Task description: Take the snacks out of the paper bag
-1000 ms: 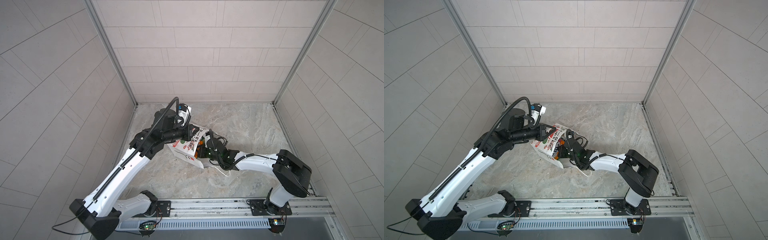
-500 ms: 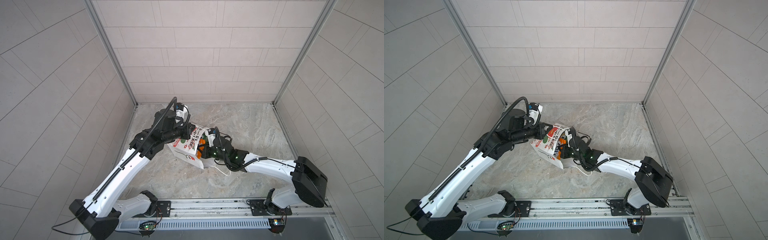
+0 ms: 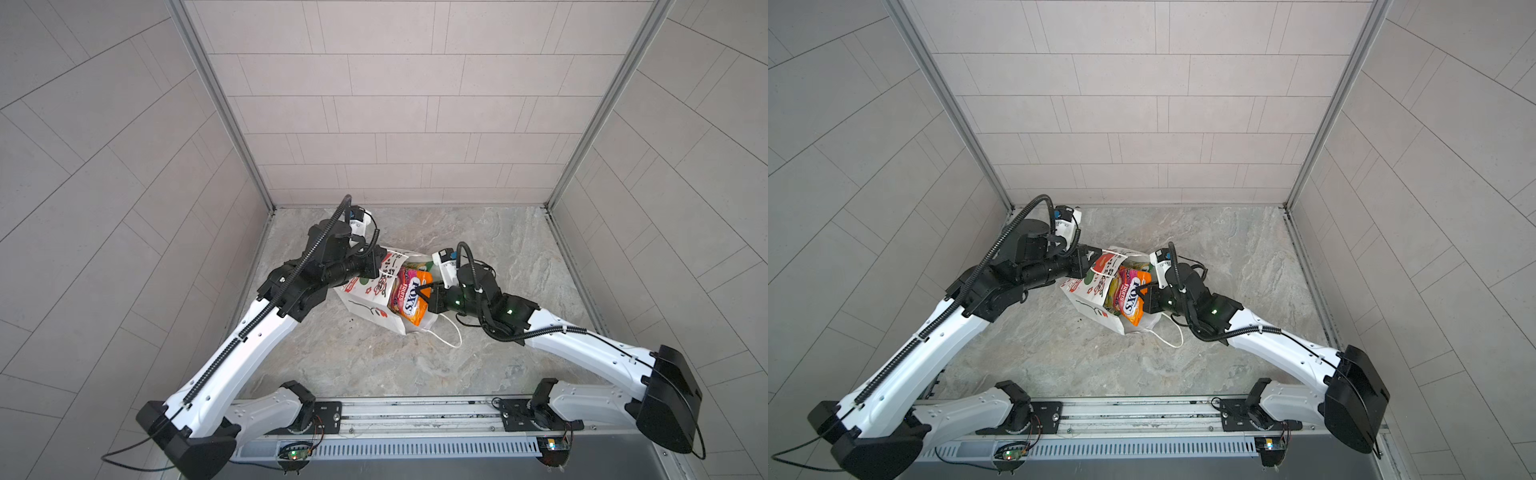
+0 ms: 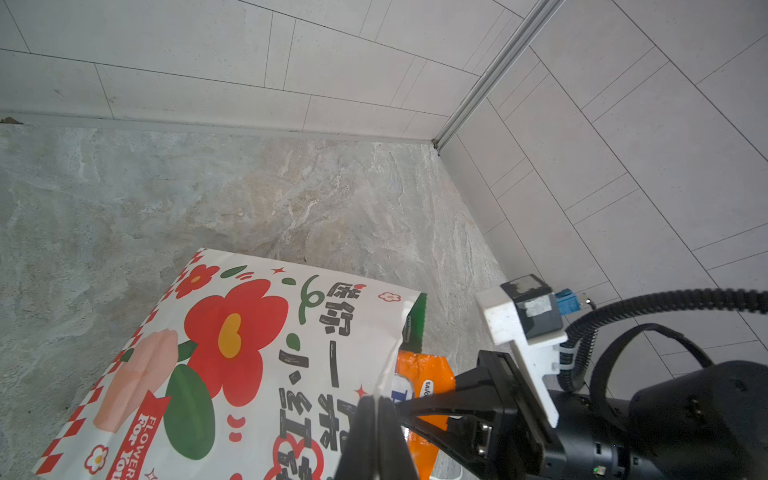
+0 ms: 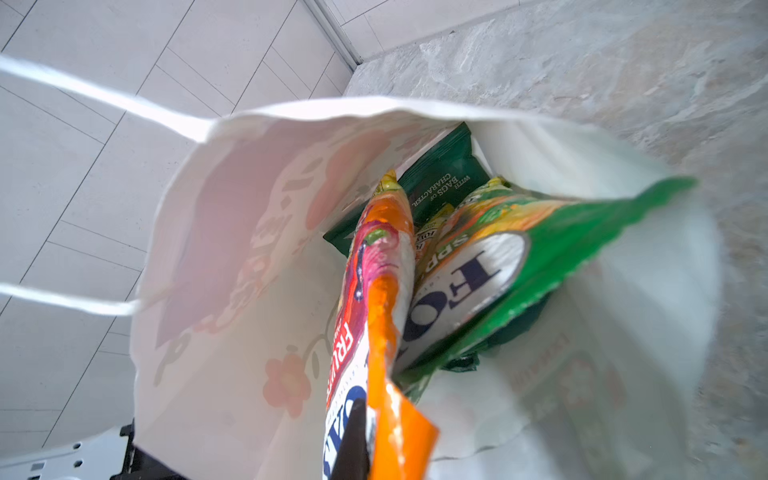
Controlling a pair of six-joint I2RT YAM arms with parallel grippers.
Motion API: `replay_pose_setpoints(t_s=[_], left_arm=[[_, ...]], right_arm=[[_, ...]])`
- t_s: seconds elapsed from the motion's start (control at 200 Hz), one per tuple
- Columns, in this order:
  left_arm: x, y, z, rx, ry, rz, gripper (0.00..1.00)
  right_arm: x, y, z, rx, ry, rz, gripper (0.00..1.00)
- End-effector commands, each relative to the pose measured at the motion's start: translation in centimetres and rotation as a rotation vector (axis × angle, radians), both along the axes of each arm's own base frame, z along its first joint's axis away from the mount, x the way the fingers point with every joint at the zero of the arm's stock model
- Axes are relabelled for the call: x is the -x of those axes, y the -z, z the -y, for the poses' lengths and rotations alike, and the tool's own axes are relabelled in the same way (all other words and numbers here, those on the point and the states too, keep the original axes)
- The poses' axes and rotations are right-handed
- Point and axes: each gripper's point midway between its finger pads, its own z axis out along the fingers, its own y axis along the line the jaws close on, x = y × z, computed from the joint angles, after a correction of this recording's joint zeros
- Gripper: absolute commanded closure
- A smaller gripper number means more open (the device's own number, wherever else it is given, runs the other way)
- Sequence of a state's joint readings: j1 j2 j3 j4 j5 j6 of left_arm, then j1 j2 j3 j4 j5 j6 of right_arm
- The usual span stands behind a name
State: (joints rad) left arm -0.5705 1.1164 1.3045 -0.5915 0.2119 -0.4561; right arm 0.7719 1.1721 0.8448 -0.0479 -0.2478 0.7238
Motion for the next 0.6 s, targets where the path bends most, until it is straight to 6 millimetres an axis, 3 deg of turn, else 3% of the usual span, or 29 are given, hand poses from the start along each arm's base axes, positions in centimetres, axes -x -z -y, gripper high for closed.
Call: replay_pose_setpoints(t_s=[0.0,0.35,0.595], left_arm=[[0.1,-0.6,-0.5,0.01,-0.027,0.026,1.0],[-0.2,-0.5,-0.5,0.024,-0.043,0.023,1.0],[0.0,-0.5,-0.4,0.03,-0.033,0.028,1.0]], right_arm=[[1.0,-2.0,1.2,0.01,-0.041,0.045,1.0],[4.5,-7.5,4.7,0.044,-0.106,0.152,1.0],[5.2,-10.0,7.4,0.065,-0.054,0.207,1.0]])
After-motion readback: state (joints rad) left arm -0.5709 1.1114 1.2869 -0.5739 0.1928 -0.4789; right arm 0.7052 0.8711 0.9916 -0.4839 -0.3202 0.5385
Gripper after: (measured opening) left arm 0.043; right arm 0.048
